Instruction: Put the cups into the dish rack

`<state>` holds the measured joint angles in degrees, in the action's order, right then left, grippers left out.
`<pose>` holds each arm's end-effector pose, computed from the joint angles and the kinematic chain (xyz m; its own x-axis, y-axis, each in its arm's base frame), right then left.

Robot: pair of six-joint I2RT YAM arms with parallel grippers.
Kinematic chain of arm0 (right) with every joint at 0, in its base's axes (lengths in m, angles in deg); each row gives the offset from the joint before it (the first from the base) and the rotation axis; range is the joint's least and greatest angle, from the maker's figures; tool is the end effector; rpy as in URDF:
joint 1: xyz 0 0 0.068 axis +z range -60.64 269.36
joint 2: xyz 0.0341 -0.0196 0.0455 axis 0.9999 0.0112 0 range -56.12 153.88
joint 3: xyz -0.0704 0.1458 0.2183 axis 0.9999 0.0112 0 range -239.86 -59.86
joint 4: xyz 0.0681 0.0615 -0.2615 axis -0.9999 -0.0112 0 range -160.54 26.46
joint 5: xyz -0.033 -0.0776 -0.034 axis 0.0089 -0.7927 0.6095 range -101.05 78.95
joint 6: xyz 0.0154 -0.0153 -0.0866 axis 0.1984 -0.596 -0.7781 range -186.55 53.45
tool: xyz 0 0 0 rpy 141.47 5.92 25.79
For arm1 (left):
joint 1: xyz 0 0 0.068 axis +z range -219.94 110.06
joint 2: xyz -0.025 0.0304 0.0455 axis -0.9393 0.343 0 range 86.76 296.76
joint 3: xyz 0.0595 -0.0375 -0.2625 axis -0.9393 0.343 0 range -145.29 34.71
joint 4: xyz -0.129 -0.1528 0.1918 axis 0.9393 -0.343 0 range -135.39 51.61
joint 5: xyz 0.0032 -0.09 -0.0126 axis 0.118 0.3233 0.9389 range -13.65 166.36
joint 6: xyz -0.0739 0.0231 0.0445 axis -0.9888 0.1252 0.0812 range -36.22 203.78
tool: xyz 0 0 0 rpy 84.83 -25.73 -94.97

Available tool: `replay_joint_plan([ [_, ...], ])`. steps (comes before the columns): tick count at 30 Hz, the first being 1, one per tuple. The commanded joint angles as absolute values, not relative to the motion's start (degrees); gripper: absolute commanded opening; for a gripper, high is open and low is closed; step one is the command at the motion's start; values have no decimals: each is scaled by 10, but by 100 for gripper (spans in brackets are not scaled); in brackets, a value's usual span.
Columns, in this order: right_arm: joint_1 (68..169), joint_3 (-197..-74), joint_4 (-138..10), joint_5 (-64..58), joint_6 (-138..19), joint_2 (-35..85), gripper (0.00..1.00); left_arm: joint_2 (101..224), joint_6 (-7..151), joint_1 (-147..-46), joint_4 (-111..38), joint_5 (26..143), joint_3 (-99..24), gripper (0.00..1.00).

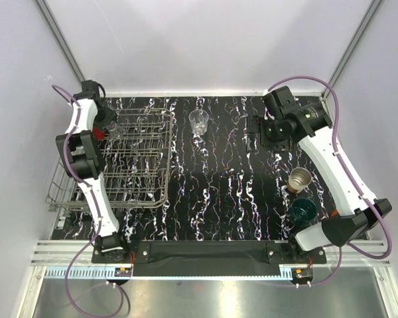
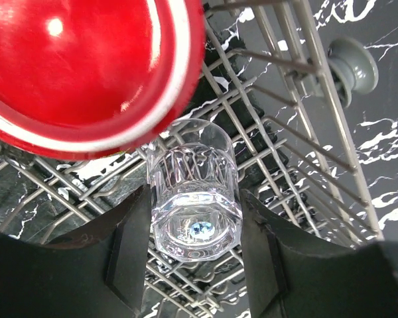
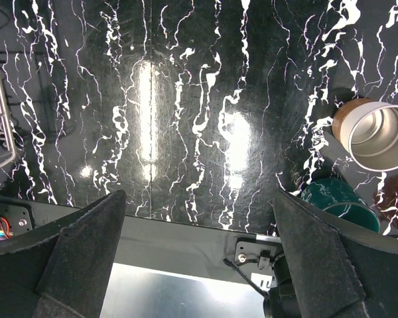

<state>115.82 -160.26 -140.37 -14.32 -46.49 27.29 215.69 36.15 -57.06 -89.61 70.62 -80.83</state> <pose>0.2702 0.1295 0.3758 -0.8709 -0.0510 -0.4888 -0.1283 0.9837 0.1260 0.5044 0.1236 0.1775 -0.3987 -0.8453 -0.3557 -0.8282 0.4984 -0.2561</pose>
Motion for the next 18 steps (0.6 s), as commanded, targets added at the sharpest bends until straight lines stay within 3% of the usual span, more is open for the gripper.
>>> replay_joint_plan([
  [1,1151,-1630,-1425,-124,-476,281,100,2170,348,-558,-854,722,-831,21],
  [2,1151,-1630,-1424,-121,-476,283,100,2170,354,-558,-853,722,-829,32],
  [3,1151,-1632,-1421,-119,-474,285,100,2169,359,-558,-852,722,-829,54],
  [7,1150,-1637,-1420,-113,-471,289,100,2168,377,-557,-857,720,-828,86],
  [10,1150,-1637,-1420,-112,-471,286,100,2161,390,-556,-861,720,-827,98],
  [18,1151,-1642,-1416,-84,-468,282,100,2079,412,-557,-853,734,-770,99],
])
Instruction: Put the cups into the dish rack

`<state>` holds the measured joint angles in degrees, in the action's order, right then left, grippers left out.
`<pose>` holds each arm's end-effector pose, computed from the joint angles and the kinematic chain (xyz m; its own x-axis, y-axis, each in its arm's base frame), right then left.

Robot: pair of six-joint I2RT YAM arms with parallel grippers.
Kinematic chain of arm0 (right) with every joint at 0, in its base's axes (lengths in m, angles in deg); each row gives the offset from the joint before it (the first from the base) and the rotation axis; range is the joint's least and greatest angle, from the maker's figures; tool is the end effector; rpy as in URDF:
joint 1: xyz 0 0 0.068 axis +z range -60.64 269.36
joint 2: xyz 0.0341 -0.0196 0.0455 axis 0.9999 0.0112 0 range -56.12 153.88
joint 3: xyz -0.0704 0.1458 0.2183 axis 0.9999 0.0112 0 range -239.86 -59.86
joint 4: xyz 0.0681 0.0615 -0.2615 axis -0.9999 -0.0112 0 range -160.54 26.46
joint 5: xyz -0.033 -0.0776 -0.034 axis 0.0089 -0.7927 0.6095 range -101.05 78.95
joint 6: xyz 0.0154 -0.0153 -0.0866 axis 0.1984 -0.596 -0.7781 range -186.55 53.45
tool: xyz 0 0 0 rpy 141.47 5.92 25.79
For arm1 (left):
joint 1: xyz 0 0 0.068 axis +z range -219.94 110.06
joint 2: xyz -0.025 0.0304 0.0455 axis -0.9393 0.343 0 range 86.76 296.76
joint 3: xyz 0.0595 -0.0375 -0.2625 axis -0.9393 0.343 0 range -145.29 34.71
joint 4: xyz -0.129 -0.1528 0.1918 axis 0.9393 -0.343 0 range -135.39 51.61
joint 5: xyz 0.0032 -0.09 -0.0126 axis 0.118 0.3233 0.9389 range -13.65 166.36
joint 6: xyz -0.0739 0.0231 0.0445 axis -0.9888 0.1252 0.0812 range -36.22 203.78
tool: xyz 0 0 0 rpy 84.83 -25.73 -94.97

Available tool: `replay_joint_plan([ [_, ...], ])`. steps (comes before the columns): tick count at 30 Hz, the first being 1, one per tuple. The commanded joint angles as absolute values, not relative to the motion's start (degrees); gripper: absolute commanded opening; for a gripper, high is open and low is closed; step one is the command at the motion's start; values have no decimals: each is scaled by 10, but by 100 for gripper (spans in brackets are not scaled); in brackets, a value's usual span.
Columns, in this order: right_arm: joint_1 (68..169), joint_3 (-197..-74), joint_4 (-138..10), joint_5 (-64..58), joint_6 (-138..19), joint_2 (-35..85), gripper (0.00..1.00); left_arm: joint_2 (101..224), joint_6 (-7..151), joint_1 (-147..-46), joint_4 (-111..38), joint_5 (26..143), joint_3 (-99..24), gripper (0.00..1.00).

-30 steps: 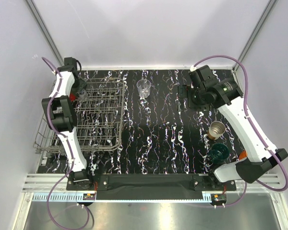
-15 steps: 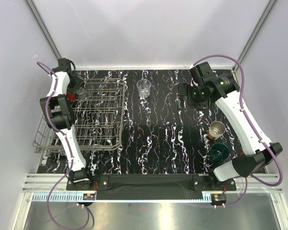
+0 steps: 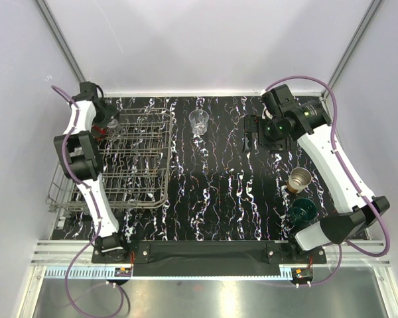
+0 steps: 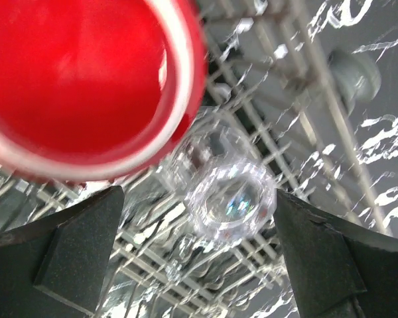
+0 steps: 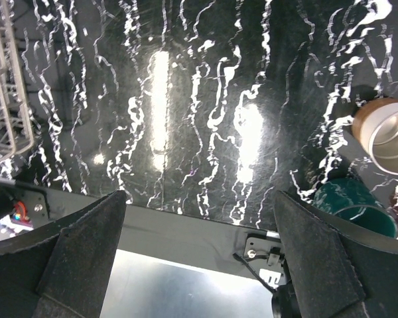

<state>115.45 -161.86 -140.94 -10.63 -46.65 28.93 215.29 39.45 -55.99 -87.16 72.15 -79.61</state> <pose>0.2744 0.1350 0.3755 -0.8855 -0.0547 -0.4615 -0.1507 0.9732 0.1738 0.5050 0.1315 0.1766 -0.4278 -0.8244 -0.3707 -0.7992 0.5365 -0.2709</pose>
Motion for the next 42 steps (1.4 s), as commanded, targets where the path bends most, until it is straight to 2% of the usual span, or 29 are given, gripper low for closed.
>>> replay_joint_plan([
  [1,1151,-1643,-1415,-77,-467,281,100,2061,412,-557,-841,735,-756,99],
  [8,1151,-1633,-1386,-59,-435,276,100,1924,407,-572,-851,760,-673,99],
  [13,1151,-1637,-1359,-48,-393,303,100,1781,412,-614,-834,804,-546,99],
  [17,1151,-1675,-1357,-79,-359,345,100,1662,420,-652,-836,801,-456,99],
  [21,1151,-1738,-1327,-126,-318,401,100,1539,415,-738,-845,793,-361,99],
  [26,1151,-1857,-1283,-167,-287,524,100,1336,390,-752,-878,809,-228,99],
  [28,1151,-1915,-1288,-179,-284,598,100,1292,400,-752,-907,821,-216,99],
  [32,1150,-2105,-1315,-188,-295,727,100,1204,432,-752,-982,816,-226,99],
  [34,1151,-2144,-1316,-202,-297,781,100,1185,450,-752,-1020,814,-237,99],
  [42,1152,-2057,-1175,-189,-300,811,97,1135,473,-752,-1077,807,-260,99],
])
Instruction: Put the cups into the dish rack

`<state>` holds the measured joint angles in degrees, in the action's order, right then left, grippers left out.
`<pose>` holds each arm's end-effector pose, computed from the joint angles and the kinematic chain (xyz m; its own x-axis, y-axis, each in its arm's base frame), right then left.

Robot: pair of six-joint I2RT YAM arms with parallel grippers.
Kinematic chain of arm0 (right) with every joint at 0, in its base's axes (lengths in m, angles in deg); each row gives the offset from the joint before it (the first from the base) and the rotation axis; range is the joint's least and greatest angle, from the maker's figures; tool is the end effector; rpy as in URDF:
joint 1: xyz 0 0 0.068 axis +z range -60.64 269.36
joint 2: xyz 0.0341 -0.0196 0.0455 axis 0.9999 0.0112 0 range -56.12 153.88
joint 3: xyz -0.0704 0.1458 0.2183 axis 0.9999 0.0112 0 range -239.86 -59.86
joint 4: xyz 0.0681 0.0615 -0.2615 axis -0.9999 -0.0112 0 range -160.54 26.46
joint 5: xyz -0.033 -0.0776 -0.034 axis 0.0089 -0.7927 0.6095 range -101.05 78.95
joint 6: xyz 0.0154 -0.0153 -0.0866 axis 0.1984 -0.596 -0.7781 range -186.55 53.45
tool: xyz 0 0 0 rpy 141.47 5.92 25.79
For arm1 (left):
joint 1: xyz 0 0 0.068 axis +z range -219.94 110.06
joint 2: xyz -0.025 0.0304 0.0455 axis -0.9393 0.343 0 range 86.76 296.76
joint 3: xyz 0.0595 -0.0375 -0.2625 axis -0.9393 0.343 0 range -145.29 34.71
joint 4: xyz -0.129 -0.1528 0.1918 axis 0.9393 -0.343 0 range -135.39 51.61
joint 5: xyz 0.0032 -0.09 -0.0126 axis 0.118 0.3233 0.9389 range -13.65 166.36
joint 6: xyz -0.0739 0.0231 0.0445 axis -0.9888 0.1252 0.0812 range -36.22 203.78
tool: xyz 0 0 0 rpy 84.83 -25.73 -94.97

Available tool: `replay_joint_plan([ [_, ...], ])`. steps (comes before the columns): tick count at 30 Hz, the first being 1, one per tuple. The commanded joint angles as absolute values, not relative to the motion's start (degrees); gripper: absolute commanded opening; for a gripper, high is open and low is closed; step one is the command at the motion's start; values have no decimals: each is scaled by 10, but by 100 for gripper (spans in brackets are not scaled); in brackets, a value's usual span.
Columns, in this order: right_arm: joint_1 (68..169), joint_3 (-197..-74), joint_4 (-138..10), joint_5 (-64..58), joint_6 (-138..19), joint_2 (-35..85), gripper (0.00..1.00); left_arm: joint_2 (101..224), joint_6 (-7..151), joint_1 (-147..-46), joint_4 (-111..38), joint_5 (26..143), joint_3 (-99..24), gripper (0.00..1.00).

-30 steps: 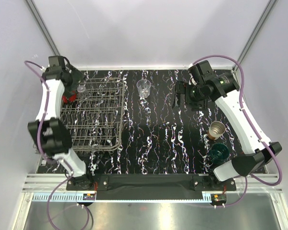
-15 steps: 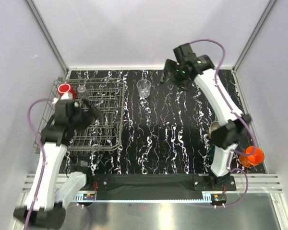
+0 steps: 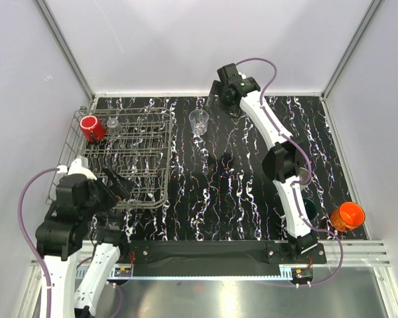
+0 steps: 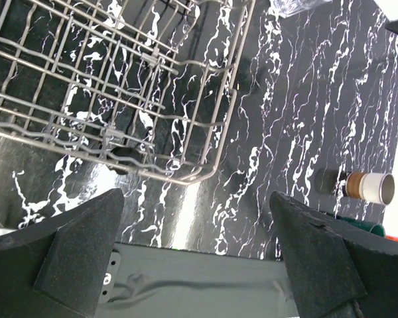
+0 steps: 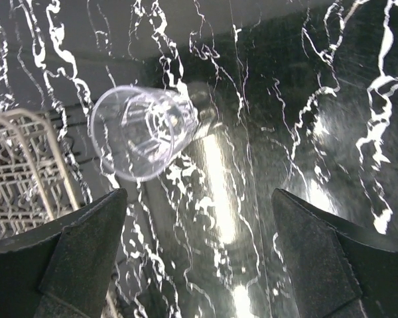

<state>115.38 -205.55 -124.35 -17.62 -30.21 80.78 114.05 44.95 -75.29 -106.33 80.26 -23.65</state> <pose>0.5032 0.2356 0.2717 -0.7914 0.2687 -0.5491 0.1197 0.9489 0.2919 0.1012 -0.0148 0.3284 -0.5576 -0.5761 -0.5976 -0.2598 0.8049 -0.5335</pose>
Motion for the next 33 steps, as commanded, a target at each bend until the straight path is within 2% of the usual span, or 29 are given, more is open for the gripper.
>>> replay_joint_plan([
  [1,1152,-2061,-1172,-187,-302,825,97,1137,475,-752,-1076,815,-258,99],
  [25,1176,-2067,-1132,-164,-298,922,83,1211,489,-752,-1057,817,-261,99],
  [29,1181,-2065,-1131,-155,-295,934,78,1213,497,-752,-1060,818,-263,99],
  [33,1181,-2064,-1128,-143,-286,942,66,1213,502,-752,-1062,822,-258,99],
])
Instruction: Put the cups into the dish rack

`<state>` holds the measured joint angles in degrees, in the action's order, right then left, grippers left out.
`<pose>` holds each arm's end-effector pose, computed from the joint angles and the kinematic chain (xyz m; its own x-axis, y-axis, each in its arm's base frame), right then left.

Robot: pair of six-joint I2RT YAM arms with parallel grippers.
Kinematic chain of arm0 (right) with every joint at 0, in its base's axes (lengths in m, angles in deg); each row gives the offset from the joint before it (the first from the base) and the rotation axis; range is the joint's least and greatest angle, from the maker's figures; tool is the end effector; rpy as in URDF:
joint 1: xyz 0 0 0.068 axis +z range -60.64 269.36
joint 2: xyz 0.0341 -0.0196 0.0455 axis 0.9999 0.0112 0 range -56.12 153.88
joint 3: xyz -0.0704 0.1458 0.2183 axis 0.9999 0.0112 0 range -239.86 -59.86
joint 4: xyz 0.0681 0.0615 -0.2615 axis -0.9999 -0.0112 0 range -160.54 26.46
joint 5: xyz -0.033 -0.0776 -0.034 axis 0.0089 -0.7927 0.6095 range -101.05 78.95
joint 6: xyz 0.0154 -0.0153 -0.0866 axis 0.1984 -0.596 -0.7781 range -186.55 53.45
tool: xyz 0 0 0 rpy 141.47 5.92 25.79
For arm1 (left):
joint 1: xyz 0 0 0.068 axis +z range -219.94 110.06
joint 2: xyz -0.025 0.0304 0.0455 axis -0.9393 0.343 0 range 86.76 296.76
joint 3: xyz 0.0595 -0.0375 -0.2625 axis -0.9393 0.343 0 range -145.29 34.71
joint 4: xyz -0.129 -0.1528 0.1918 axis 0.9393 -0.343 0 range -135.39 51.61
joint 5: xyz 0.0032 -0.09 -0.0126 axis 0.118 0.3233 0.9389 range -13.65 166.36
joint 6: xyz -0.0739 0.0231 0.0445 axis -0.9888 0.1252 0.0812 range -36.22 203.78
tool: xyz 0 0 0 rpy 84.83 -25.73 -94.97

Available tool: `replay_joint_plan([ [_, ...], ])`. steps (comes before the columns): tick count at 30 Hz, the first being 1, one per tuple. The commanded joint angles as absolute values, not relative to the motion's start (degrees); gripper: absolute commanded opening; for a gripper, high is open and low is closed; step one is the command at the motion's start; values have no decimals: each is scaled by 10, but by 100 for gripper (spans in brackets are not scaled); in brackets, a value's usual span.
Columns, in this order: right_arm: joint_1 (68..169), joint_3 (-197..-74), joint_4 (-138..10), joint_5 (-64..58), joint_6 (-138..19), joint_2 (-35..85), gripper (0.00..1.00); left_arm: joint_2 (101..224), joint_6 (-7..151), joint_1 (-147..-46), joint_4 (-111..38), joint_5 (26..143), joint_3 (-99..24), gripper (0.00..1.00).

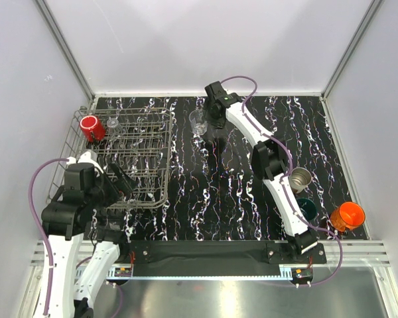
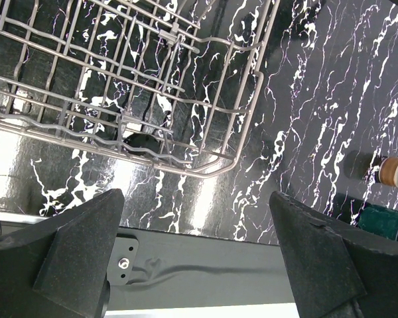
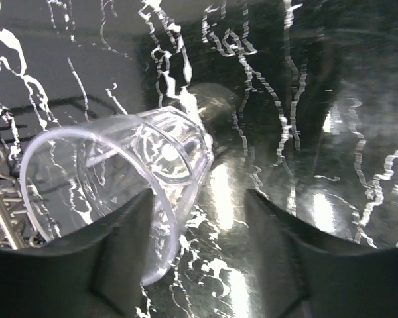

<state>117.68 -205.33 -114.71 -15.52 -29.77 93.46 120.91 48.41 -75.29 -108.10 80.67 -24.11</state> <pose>0.5305 0.2789 0.1616 -0.8394 0.2257 -0.4945 0.0857 0.9533 0.2896 0.1224 -0.0174 0.3163 -0.6589 -0.5181 -0.5454 -0.2888 0.8437 -0.4525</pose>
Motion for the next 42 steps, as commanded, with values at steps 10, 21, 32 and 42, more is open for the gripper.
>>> replay_joint_plan([
  [10,1180,-2066,-1123,-115,-294,920,4,1226,515,-752,-1055,851,-264,99],
  [21,1155,-1921,-1093,50,-313,692,0,1239,519,-752,-924,1019,-283,99],
  [32,1154,-1494,-823,435,-154,350,3,1222,286,-753,-457,1256,-178,99],
  [42,1156,-1361,-708,496,-12,173,1,1274,221,-815,-238,1267,-178,99],
])
